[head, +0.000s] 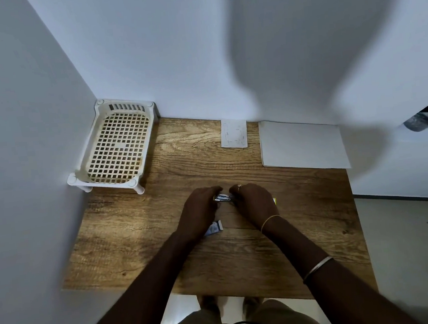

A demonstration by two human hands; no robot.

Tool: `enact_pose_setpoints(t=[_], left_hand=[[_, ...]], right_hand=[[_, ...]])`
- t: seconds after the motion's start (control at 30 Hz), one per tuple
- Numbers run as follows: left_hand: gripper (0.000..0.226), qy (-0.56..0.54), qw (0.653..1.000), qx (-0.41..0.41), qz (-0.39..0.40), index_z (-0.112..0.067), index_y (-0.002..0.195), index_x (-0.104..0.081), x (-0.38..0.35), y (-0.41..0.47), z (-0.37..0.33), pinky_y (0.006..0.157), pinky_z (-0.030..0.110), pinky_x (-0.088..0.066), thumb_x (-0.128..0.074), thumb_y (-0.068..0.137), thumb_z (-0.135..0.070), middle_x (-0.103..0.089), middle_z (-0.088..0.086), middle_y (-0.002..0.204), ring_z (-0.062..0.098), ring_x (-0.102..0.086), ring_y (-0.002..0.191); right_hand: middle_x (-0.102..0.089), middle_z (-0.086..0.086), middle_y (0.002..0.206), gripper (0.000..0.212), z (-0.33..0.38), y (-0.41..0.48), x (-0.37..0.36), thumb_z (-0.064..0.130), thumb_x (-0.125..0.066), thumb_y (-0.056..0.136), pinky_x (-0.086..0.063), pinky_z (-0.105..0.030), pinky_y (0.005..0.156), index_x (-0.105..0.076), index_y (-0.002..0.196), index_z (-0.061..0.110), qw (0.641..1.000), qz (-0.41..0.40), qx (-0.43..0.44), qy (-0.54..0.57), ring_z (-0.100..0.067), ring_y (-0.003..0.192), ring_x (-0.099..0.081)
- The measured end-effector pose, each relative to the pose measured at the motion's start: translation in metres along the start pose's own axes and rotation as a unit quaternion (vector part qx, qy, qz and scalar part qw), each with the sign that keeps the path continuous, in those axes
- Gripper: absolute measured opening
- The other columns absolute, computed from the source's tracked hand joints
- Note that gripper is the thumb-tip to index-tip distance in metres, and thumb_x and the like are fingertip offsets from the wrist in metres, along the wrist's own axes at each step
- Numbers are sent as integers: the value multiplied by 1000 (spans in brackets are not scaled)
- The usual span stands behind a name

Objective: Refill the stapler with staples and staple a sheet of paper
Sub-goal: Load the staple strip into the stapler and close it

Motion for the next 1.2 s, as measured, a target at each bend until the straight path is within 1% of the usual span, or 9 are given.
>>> enact_pose_setpoints(t=[0.17,0.27,0.37,0.47,0.53,0.67,0.73,1.0,1.2], left_hand=[[49,-44,998,17,-30,-17,129,-66,9,-4,-3,92,20,-42,-76,82,-8,-70,1,123,16,-63,110],[45,-162,978,91,-90,-19,127,-67,22,-11,1,90,13,-47,-78,84,-15,-69,-7,120,-1,-63,104],[45,-298,932,172,-114,-18,130,-65,28,-15,0,88,11,-51,-78,87,-21,-70,-9,119,-9,-64,102],[36,-473,855,192,-90,-19,126,-67,32,-11,-22,95,38,-58,-75,91,-17,-75,3,114,16,-70,110],[21,-572,800,168,-65,-25,114,-73,42,-6,-46,96,43,-58,-70,95,-16,-75,10,112,29,-69,112],[28,-679,722,123,-47,-12,125,-66,79,8,-91,90,41,-58,-61,98,-15,-74,13,115,26,-70,105],[26,-702,701,108,-63,-10,115,-70,103,12,-110,83,36,-59,-65,92,-21,-75,10,105,20,-72,95],[22,-736,666,90,-82,-8,99,-72,159,13,-162,68,29,-61,-70,81,-20,-72,7,91,16,-69,82],[19,-738,664,84,-82,-10,98,-73,163,8,-171,65,26,-61,-68,81,-18,-76,4,90,12,-72,76]], right_hand=[[-74,-6,107,33,-9,2,1,32,-66,92,-55,-35,80,-66,124,27,999,1,-12,39,-25,97,-69],[-76,-5,105,29,-7,1,21,28,-70,90,-55,-36,82,-70,119,23,997,-36,-8,73,-24,96,-70],[-78,-4,101,31,1,-1,50,22,-77,85,-58,-37,84,-72,116,20,992,-69,-2,103,-20,93,-72],[-79,-3,98,34,15,-5,91,16,-82,80,-58,-35,88,-74,113,17,983,-105,9,149,-17,91,-74],[-80,-3,97,34,27,-9,122,13,-82,79,-58,-34,89,-75,112,16,976,-125,20,178,-15,92,-75],[-80,4,95,30,53,-18,187,15,-81,78,-57,-23,86,-76,108,20,963,-156,44,217,-6,91,-74],[-79,8,93,28,65,-26,219,15,-81,77,-54,-14,84,-76,104,21,953,-174,60,240,1,89,-72],[-77,6,85,17,95,-60,297,15,-83,77,-60,-41,79,-78,93,17,922,-255,128,261,-9,81,-73],[-75,-2,82,11,107,-72,308,19,-81,81,-58,-42,71,-75,88,12,933,-263,177,170,-19,75,-72]])
Point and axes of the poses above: each hand's wrist, its own y-axis towards the middle knuckle, its own x-axis out of the back of the hand, z = x × y, the point moved 9 cm from there along y, towards the middle knuckle
